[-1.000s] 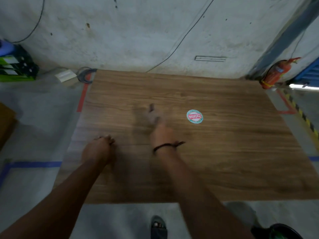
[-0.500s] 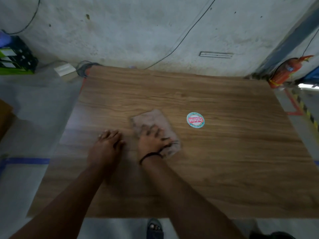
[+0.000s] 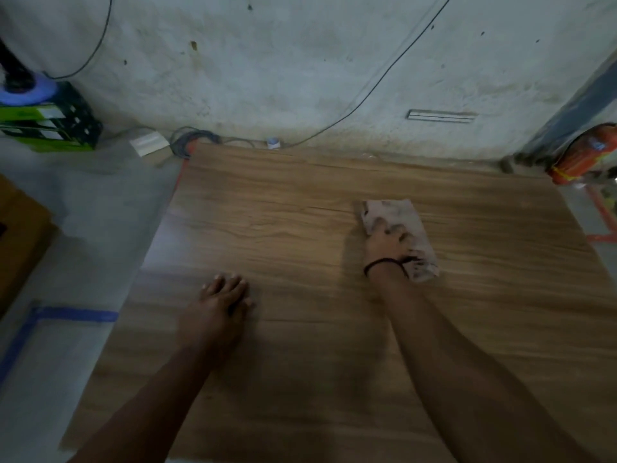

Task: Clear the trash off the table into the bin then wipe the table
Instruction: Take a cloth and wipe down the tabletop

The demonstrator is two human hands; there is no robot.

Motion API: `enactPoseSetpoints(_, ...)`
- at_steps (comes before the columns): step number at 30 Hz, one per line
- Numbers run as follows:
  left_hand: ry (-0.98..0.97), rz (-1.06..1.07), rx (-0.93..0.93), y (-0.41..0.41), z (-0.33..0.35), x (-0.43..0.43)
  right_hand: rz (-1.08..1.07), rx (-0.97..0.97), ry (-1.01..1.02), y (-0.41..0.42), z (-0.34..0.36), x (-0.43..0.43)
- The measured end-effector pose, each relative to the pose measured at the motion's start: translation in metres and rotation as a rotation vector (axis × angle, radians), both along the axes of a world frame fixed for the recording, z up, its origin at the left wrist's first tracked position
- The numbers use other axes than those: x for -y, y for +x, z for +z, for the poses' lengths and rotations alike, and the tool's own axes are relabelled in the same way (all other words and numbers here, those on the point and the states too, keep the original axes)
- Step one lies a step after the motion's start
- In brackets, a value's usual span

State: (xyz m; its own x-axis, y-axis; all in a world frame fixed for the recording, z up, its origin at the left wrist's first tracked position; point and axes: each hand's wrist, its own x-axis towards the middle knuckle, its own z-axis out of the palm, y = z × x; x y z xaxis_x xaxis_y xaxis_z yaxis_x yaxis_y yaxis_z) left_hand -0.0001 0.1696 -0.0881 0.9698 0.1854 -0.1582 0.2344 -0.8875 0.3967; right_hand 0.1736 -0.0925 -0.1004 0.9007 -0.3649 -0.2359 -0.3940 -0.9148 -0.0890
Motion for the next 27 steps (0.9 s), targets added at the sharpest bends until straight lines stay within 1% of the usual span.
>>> enactPoseSetpoints(3, 0.038, -0.019, -0.036, 0.003, -0.003, -0.003, 0.257, 0.042, 0.071, -0.04, -0.003, -0.089)
enactPoseSetpoints(5, 0.065, -0.026, -0.09, 0.005, -0.002, -0.006, 0.433, -0.027, 0.154, -0.07, 0.004, -0.146)
enactPoseSetpoints(7, 0.082, -0.031, -0.127, 0.007, 0.006, -0.005, 0.571, -0.074, 0.223, -0.086, 0.025, -0.173)
enactPoseSetpoints(8, 0.09, -0.039, -0.133, 0.007, 0.012, -0.004, 0.595, -0.076, 0.275, -0.082, 0.036, -0.173)
enactPoseSetpoints(10, 0.11, -0.056, -0.072, 0.01, 0.023, -0.001, 0.55, 0.008, 0.343, -0.058, 0.045, -0.152)
enactPoseSetpoints(11, 0.116, -0.063, -0.016, 0.014, 0.026, -0.002, 0.478, 0.073, 0.336, -0.04, 0.047, -0.133)
enactPoseSetpoints(13, 0.128, -0.09, 0.079, 0.027, 0.026, -0.009, 0.304, 0.174, 0.235, 0.002, 0.043, -0.083)
enactPoseSetpoints(14, 0.122, -0.109, 0.11, 0.036, 0.022, -0.014, 0.229, 0.191, 0.161, 0.021, 0.039, -0.055)
enactPoseSetpoints(15, 0.115, -0.13, 0.119, 0.045, 0.017, -0.019, 0.166, 0.183, 0.111, 0.037, 0.033, -0.027)
enactPoseSetpoints(17, 0.099, -0.173, 0.09, 0.065, 0.011, -0.022, 0.066, 0.107, 0.106, 0.058, 0.02, 0.019)
enactPoseSetpoints(18, 0.095, -0.188, 0.094, 0.076, 0.009, -0.023, 0.026, 0.064, 0.094, 0.064, 0.015, 0.031)
enactPoseSetpoints(20, 0.09, -0.2, 0.098, 0.097, 0.008, -0.023, -0.016, 0.017, 0.001, 0.065, 0.005, 0.02)
enactPoseSetpoints(21, 0.079, -0.195, 0.084, 0.107, 0.007, -0.025, -0.005, 0.018, -0.045, 0.062, 0.002, 0.001)
enactPoseSetpoints(23, 0.049, -0.186, 0.058, 0.125, 0.002, -0.029, 0.071, 0.031, -0.047, 0.046, 0.002, -0.053)
enactPoseSetpoints(25, 0.067, -0.175, 0.029, 0.135, -0.003, -0.032, 0.249, 0.015, 0.014, 0.024, -0.001, -0.115)
enactPoseSetpoints(27, 0.085, -0.155, 0.015, 0.139, -0.005, -0.033, 0.417, -0.065, 0.104, 0.008, 0.009, -0.161)
